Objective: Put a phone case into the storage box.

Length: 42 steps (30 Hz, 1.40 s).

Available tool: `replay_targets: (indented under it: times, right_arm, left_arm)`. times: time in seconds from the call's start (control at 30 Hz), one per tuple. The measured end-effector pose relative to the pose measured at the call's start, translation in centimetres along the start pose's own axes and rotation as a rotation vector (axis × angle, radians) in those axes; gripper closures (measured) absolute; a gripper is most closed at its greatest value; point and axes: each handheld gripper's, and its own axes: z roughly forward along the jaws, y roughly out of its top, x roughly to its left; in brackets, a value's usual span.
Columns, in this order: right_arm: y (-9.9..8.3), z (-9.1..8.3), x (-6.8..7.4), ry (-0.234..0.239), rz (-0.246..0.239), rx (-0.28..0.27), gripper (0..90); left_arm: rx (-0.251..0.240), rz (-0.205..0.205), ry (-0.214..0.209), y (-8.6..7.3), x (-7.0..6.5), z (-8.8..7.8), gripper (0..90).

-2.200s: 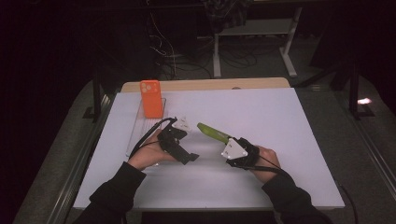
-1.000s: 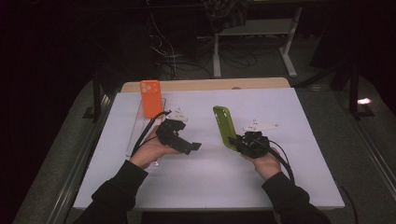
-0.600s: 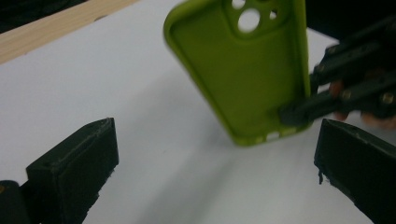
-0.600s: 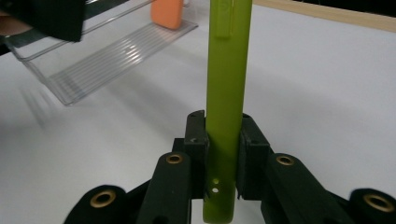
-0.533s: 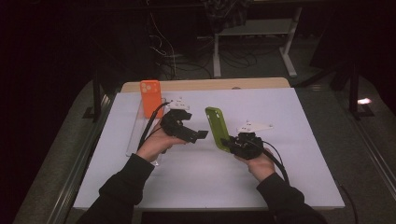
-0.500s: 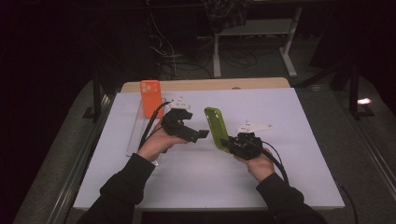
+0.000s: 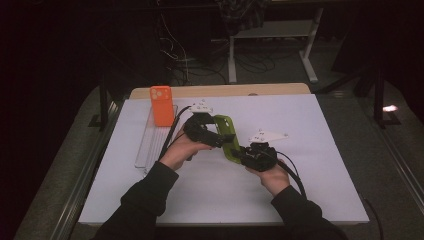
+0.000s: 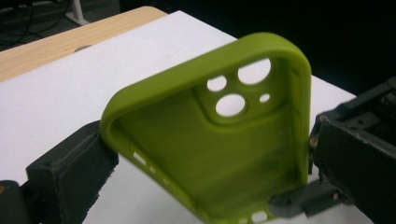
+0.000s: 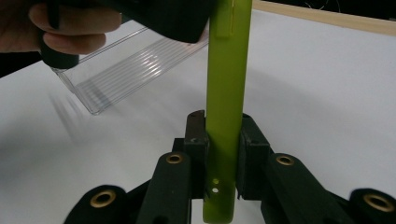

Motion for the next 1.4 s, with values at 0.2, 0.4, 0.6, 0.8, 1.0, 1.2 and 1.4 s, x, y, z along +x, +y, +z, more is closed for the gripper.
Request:
replay_targets:
  times: [0.2,0.4,0.6,0.8,1.0,1.2,1.4]
  right_arm:
    - [-0.1,0.3,0.0,0.008,0.003,0.0,75.8]
    - [-0.2,0.7,-0.6,-0.001,0.001,0.015,75.8]
    - [-0.3,0.9,-0.5,-0.011,-0.003,0.034,75.8]
    - [-0.4,0.9,-0.2,-0.019,-0.015,0.046,75.7]
    - [-0.5,1.0,0.2,-0.024,-0.033,0.056,75.1]
    - [-0.5,1.0,0.2,-0.004,-0.033,0.079,54.0]
    - [-0.8,0.2,-0.8,0.005,-0.013,0.114,28.3]
  left_arm:
    - [-0.016,-0.013,0.002,0.3,0.1,0.6,0.0]
    - [-0.031,-0.049,0.017,0.2,0.4,1.1,3.6]
    - [-0.037,-0.067,0.016,0.3,0.3,1.2,7.3]
    - [-0.037,-0.024,0.02,0.5,-0.2,0.8,10.0]
    - [-0.039,-0.022,0.02,0.7,-0.7,0.4,12.8]
    - [-0.043,-0.013,0.034,0.8,-0.5,0.1,13.9]
    - [-0.038,-0.018,0.064,1.3,0.3,-1.2,14.2]
